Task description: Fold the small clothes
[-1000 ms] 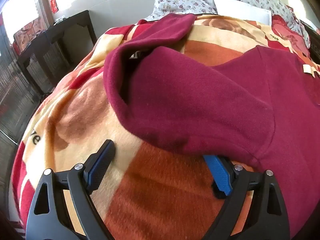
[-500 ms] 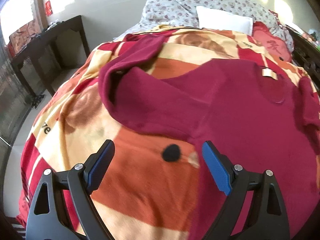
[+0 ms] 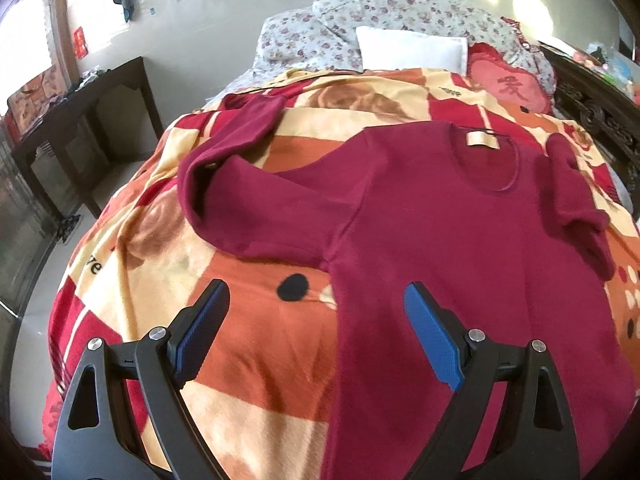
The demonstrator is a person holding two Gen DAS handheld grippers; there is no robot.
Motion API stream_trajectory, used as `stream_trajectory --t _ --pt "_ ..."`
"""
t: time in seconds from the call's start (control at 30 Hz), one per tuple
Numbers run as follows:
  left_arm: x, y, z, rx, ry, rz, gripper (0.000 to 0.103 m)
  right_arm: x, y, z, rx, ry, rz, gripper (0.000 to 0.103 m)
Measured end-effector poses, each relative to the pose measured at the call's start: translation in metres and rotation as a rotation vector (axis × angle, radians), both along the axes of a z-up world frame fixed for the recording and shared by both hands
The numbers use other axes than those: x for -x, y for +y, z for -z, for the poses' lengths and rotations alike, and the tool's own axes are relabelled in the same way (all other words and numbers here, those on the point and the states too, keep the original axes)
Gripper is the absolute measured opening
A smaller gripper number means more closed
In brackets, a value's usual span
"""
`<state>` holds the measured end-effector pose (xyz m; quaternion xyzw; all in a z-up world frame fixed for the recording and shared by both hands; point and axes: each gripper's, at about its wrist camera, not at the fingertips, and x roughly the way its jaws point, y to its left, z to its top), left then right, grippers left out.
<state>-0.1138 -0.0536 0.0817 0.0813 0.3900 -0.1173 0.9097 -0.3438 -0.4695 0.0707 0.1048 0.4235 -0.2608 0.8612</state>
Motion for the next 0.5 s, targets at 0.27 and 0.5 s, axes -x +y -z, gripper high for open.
stream_trajectory --t 0.27,0.5 --pt "0.025 -0.017 -0.009 0.031 -0.006 0.072 0.089 0.057 0.033 -0.087 0.111 0.008 -0.069 0.101" --pt "0.04 -0.024 -0.02 0.038 -0.02 0.115 0.089 0.087 0.054 -0.166 0.019 -0.167 -0.133 0.101"
